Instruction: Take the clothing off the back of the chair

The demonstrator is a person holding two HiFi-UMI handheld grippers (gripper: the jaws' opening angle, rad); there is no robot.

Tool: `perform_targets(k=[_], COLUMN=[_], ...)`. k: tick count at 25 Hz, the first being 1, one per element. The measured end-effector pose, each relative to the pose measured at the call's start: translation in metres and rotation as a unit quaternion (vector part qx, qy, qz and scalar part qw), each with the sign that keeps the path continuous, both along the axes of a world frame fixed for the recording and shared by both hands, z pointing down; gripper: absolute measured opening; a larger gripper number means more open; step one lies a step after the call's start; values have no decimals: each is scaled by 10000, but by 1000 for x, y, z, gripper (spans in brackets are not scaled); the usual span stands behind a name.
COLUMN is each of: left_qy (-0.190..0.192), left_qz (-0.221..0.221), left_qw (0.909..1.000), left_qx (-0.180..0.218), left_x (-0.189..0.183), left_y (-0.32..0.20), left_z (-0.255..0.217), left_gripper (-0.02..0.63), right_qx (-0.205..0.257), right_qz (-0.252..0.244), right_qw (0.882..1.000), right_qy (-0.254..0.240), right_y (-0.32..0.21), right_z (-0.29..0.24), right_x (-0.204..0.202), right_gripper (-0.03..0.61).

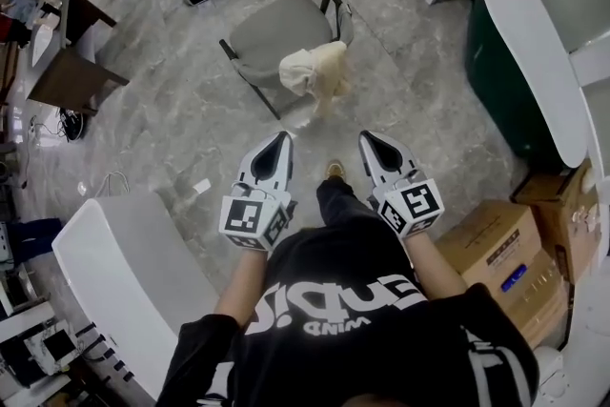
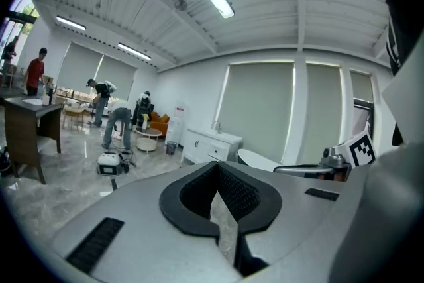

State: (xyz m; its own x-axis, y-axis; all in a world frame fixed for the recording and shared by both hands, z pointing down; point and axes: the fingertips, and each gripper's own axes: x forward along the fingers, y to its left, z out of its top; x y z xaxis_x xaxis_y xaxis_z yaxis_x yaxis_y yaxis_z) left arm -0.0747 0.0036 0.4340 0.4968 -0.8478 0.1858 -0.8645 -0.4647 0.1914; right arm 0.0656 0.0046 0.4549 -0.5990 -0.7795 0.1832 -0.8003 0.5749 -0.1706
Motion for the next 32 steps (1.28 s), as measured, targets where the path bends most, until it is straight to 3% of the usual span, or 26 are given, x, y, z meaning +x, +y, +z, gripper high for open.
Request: perform_targets(k=[12, 24, 32], left_qy=[-19, -108, -76], left_qz=[-294, -128, 5], left_qw=[9996, 9998, 10000], left_qx=[-7, -72, 47], left_x=[15, -10, -39], left_y=[-88, -115, -125], left_z=[-10, -12, -19], left_gripper=[14, 14, 14], right_qx=[-76, -46, -75], right_qz=[-515, -422, -533], right_qw=[9985, 9989, 9985], right_qy=[-178, -194, -123], right_y=[-91, -123, -129], right_z=[-6, -9, -6], right_x=[-6, -31, -69], right_gripper=[14, 14, 15])
